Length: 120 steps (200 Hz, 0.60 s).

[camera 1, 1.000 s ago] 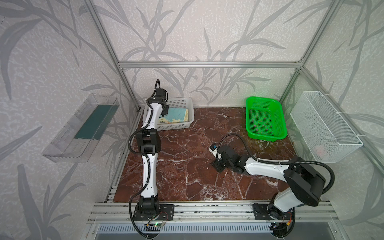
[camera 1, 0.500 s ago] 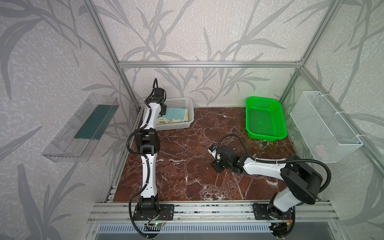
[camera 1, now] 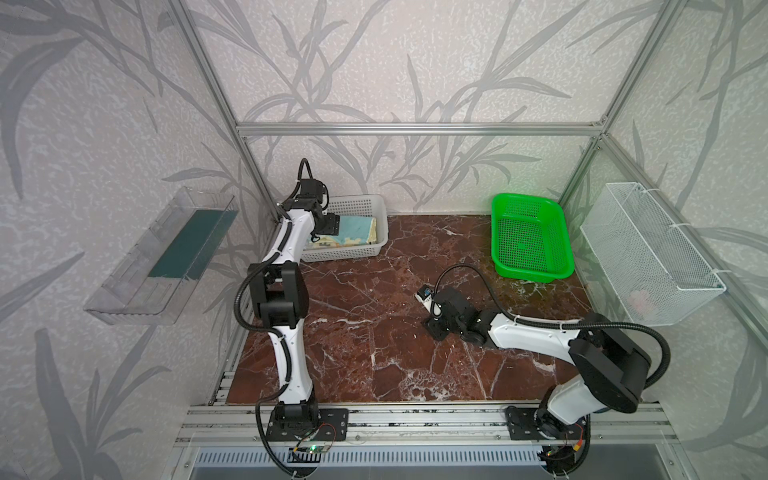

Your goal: Fold and stack the towels

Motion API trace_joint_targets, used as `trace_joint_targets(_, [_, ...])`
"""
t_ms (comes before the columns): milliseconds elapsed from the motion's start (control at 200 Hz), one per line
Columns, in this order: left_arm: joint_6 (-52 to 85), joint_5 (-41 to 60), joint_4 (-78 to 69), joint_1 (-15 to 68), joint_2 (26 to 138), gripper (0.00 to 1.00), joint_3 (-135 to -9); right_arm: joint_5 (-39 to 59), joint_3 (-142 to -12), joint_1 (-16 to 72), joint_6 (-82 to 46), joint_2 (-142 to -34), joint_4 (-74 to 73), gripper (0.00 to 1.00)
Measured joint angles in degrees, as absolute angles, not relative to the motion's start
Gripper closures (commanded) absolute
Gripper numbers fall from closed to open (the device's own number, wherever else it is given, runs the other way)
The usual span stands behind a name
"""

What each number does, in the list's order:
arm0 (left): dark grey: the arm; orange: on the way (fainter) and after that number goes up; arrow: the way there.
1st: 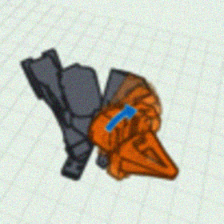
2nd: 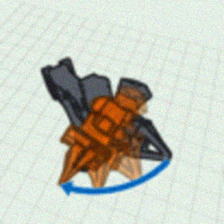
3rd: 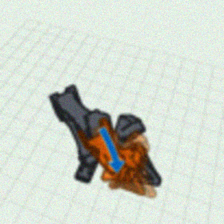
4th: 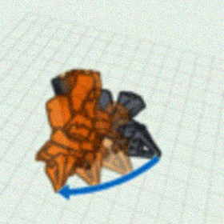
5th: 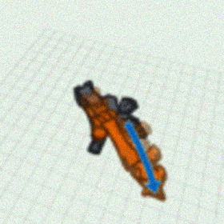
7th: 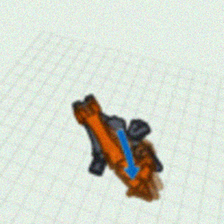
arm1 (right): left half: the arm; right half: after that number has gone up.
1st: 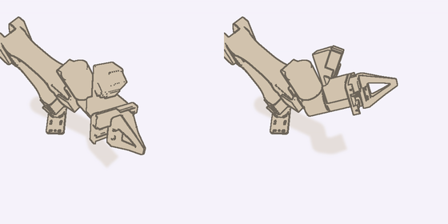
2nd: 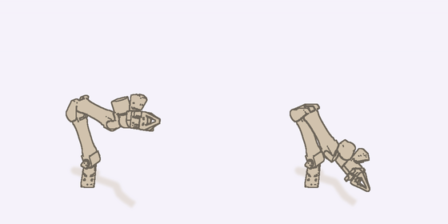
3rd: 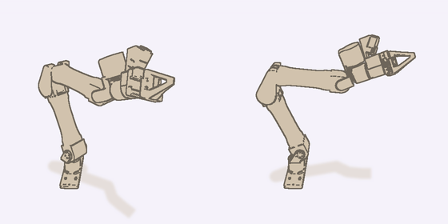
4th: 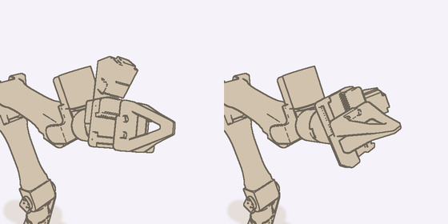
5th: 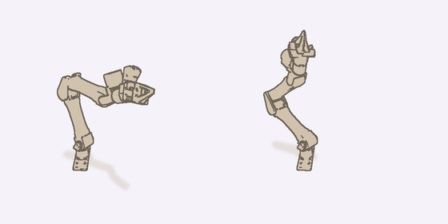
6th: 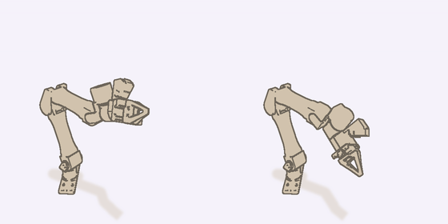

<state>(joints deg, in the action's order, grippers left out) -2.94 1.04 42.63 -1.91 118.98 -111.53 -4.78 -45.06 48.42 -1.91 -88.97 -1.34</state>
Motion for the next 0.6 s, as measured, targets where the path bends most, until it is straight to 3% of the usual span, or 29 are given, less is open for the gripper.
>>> trace_joint_targets(55, [-2.15, 2.35, 39.09, -1.89, 113.49, 0.15, -104.81, -6.07, -45.06, 47.99, -1.65, -87.9, -0.67, 0.32])
trace_joint_targets(95, [-1.37, 3.07, 36.32, -1.87, 109.49, 0.15, -99.88, -7.03, -45.06, 47.66, -1.56, -86.98, -0.08, 0.23])
trace_joint_targets(145, [-0.14, 3.33, 32.82, -1.8, 104.47, 0.15, -93.69, -8.32, -44.97, 46.74, -1.5, -85.45, 0.8, 0.0])
trace_joint_targets(225, [1.63, 3.36, 27.16, -1.63, 97.3, 0.14, -84.16, -9.58, -44.12, 44.45, -1.52, -82.5, 1.39, 0.01])
trace_joint_targets(255, [2.33, 3.27, 25.3, -1.56, 95.04, 0.08, -80.97, -9.82, -43.57, 43.24, -1.61, -81.23, 1.69, 0.01])
trace_joint_targets(380, [5.19, 1.52, 18.35, -1.41, 88.18, 0.02, -68.64, -10.57, -40.93, 36.56, -2.0, -75.48, 3.75, 0.0])
trace_joint_targets(600, [6.94, -4.1, 8.58, -1.06, 77.1, 0.01, -48.12, -9.87, -37.95, 24.43, -1.83, -70.0, 5.87, 0.01])
